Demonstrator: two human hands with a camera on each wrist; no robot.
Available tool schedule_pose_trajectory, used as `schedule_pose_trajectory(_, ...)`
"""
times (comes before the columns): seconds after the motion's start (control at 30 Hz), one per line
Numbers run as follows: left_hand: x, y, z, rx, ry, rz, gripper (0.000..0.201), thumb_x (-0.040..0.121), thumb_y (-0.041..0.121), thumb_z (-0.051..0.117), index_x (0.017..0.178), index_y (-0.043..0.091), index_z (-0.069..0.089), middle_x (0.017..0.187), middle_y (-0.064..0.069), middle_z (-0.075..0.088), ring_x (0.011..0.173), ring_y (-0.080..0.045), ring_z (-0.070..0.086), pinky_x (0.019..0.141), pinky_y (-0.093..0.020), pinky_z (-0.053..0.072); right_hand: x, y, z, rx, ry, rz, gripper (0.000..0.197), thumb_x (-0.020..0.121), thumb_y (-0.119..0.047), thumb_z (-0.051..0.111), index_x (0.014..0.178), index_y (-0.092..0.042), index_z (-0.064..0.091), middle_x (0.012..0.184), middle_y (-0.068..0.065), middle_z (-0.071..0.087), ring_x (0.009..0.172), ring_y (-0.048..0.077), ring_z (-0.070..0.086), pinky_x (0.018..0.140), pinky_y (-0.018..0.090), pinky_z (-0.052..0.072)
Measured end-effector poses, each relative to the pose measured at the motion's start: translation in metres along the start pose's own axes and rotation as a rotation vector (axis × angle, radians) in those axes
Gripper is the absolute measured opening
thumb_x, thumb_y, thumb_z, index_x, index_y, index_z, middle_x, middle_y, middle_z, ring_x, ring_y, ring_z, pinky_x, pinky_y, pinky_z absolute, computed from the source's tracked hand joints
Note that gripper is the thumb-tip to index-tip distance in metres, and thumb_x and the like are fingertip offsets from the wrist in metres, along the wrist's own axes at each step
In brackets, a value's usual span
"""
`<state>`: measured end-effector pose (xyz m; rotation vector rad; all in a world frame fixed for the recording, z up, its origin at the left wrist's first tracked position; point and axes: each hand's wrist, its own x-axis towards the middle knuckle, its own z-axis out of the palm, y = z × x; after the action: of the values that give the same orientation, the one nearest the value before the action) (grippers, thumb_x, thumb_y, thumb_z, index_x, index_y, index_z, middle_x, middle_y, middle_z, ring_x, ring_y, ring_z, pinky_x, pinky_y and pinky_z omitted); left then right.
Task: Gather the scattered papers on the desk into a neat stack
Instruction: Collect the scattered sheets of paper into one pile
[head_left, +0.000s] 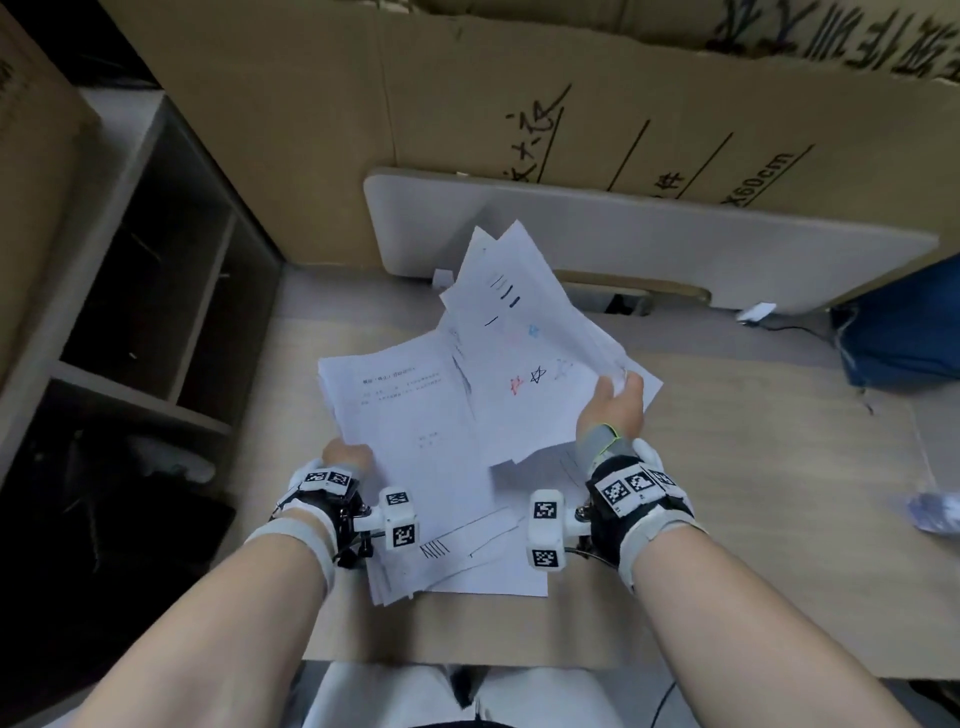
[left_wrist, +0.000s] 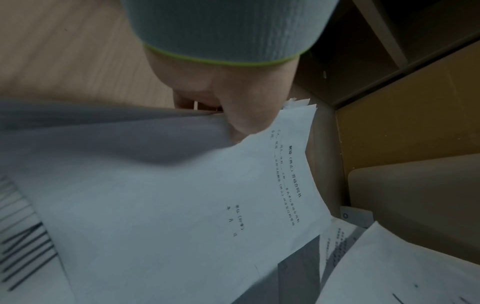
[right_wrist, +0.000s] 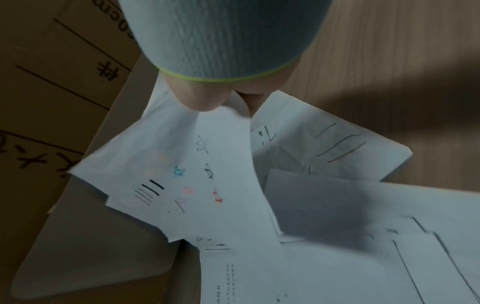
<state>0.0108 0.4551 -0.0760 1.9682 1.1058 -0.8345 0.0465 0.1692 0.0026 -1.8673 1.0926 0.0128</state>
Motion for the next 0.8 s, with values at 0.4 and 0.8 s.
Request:
schedule_pose_trajectory(0.4,0.026,-0.032,0.004,-0.428,-0.051,-0.096,0.065,0.091,0.056,0.034,0.117,-0.001,0.052,0.119,-0.025,0.063,0.104,-0.042,0.062,0.098,-0.052,0.049,-0.025,0.018,0.032,0.026,-0.057,0.067,0.041,0.103,-0.023,0.037,0.142,-0.007,0.036,0.14,0.015,0.049,0.125,0.032,0.05,0.101,0.035,0.039)
schedule_pose_trajectory(0.8,0.059,-0.055,0.013,-0.547,-0.16,-0.129,0.109,0.054,0.085,0.063,0.138,0.016,0.049,0.132,-0.007,0.06,0.118,-0.035,0.058,0.101,-0.055,0.045,-0.051,0.079,0.08,-0.632,-0.653,0.141,0.058,0.096,-0.019,0.05,0.148,-0.009,0.026,0.143,0.012,0.045,0.126,0.031,0.049,0.102,0.033,0.04)
